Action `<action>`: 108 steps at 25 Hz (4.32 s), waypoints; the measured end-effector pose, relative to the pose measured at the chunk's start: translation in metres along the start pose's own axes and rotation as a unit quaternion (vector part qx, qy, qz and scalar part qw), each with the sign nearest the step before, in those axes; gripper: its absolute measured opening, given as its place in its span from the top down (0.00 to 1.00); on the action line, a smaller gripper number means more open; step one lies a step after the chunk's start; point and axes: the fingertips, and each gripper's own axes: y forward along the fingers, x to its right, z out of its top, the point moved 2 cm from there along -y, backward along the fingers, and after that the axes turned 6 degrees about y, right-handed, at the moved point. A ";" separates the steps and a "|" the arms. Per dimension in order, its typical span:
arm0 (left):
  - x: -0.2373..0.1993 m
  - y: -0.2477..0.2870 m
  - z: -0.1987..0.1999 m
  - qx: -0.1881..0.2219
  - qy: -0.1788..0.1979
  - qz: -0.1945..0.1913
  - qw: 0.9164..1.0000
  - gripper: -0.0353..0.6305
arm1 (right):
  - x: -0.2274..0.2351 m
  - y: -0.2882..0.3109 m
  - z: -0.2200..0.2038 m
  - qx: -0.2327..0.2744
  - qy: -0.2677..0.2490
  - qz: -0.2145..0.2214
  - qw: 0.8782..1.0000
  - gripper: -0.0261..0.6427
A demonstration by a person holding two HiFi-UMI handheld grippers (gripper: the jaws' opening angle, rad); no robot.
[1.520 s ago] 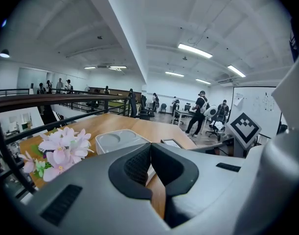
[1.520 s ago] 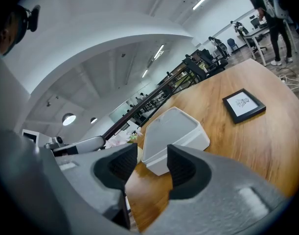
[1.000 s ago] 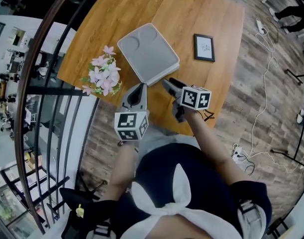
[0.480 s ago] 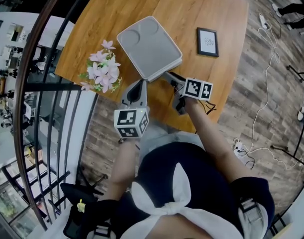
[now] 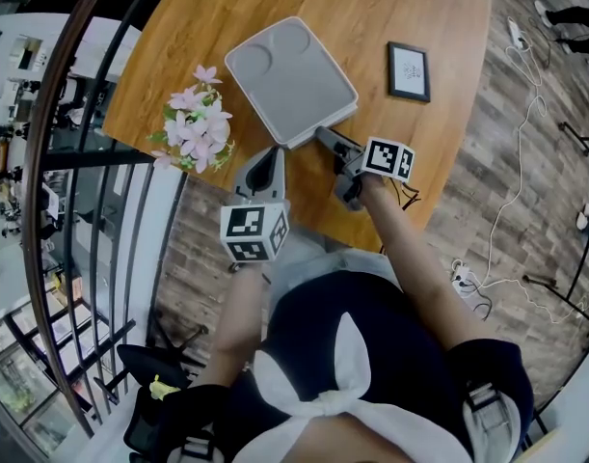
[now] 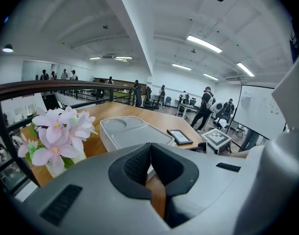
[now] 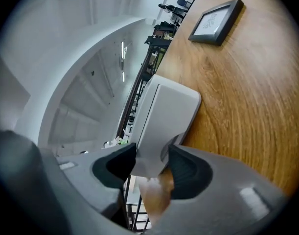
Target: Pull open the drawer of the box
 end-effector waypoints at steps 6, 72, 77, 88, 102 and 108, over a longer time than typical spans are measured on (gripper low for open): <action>0.001 0.003 -0.007 -0.009 0.000 -0.004 1.000 0.92 | 0.003 0.004 0.000 -0.006 0.014 0.028 0.999 0.65; 0.002 -0.001 -0.019 -0.023 0.001 -0.009 1.000 0.92 | 0.011 -0.032 -0.022 0.000 0.071 0.023 0.997 0.72; 0.005 -0.003 -0.021 -0.024 0.001 -0.010 1.000 0.92 | 0.011 -0.038 -0.023 -0.001 0.065 0.023 0.998 0.72; 0.007 -0.008 -0.024 -0.024 -0.001 -0.009 1.000 0.92 | 0.012 -0.044 -0.028 -0.003 0.066 0.018 0.998 0.72; 0.010 -0.016 -0.028 -0.022 0.003 -0.010 1.000 0.92 | 0.010 -0.050 -0.034 0.003 0.052 0.038 0.998 0.72; 0.014 -0.020 -0.029 -0.021 0.003 -0.013 1.000 0.92 | 0.011 -0.056 -0.037 0.007 0.058 0.030 0.998 0.72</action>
